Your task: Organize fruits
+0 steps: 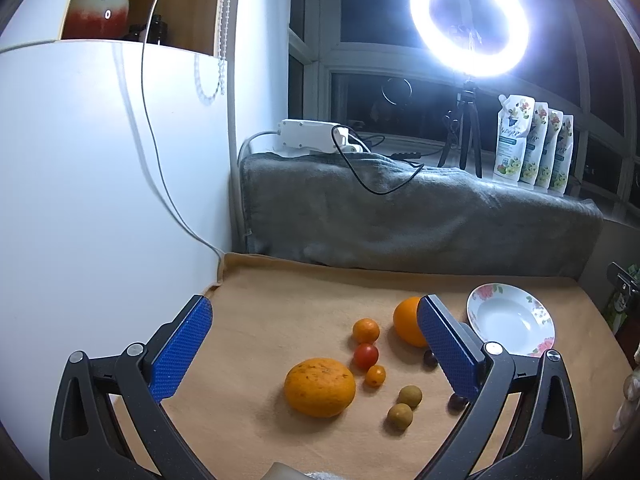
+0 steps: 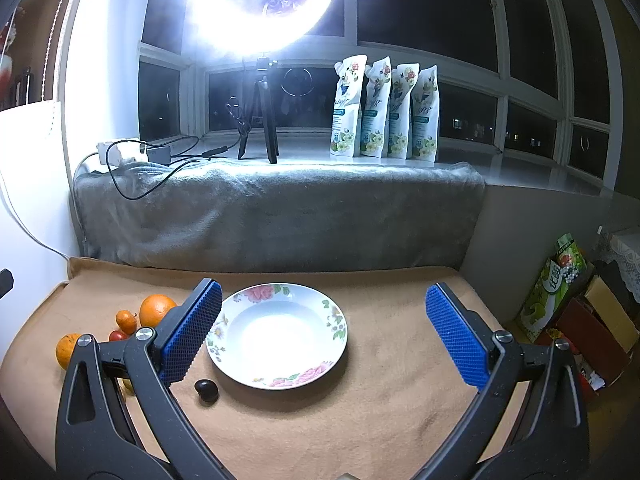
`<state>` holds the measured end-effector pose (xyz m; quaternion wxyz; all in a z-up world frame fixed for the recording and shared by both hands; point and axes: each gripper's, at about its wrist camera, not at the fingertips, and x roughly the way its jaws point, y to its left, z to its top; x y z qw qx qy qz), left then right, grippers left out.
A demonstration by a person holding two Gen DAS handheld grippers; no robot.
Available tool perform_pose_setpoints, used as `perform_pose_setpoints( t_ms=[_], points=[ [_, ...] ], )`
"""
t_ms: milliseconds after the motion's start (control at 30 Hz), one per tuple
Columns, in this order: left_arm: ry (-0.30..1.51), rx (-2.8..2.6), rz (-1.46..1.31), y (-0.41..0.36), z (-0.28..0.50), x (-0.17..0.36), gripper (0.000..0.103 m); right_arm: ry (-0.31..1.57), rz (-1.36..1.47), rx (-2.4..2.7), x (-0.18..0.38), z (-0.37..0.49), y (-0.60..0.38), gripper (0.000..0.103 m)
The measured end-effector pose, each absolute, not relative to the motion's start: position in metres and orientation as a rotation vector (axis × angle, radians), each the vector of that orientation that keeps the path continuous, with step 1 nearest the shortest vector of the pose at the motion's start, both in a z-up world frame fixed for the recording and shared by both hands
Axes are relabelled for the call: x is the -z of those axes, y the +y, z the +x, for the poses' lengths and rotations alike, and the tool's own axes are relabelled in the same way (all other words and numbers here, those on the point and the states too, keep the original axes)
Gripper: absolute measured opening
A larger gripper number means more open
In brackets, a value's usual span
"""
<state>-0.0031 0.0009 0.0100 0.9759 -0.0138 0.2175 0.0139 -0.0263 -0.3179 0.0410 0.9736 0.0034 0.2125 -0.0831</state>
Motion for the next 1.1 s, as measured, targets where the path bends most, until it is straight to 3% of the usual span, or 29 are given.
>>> perform_pose_setpoints(
  t_ms=[1100],
  points=[
    [0.454, -0.014, -0.034, -0.0053, 0.0024, -0.0030, 0.102, 0.441, 0.000, 0.154, -0.0336, -0.0206, -0.3136, 0.103]
  ],
)
